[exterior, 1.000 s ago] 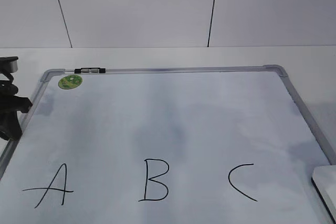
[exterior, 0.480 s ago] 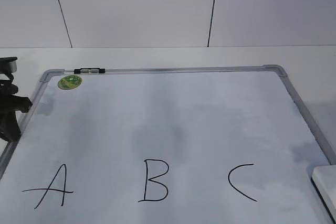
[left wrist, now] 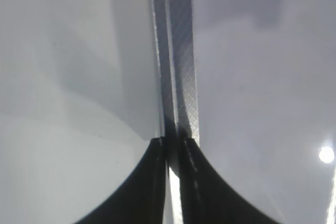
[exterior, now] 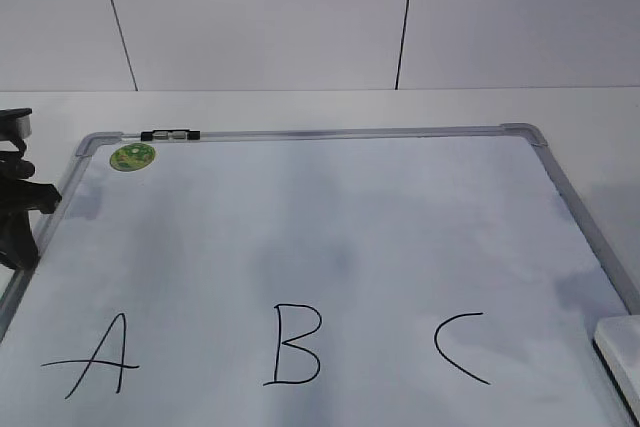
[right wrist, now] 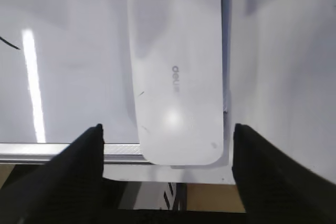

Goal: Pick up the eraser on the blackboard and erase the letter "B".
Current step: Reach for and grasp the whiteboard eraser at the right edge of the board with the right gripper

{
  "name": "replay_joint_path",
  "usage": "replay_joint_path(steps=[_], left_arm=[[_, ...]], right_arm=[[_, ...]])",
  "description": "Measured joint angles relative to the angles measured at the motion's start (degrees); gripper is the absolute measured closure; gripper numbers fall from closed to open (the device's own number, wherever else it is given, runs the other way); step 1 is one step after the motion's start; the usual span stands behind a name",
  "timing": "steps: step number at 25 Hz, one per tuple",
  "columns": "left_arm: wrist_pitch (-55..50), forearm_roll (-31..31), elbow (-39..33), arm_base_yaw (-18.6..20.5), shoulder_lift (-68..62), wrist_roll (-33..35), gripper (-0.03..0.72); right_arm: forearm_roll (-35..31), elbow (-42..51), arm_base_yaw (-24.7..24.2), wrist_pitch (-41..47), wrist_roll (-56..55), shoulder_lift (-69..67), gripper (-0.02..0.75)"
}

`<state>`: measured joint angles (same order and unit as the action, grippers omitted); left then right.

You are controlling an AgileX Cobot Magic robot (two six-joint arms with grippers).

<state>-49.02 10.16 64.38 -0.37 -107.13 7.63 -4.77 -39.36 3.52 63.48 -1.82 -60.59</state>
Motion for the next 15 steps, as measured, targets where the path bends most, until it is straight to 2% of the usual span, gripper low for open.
replay_joint_path(steps=[15], left_arm=[[-0.78,0.0,0.0,0.0,0.0,0.0,0.652]], right_arm=[[3.18,-0.4,0.0,-6.4,0.52,-13.76,0.136]])
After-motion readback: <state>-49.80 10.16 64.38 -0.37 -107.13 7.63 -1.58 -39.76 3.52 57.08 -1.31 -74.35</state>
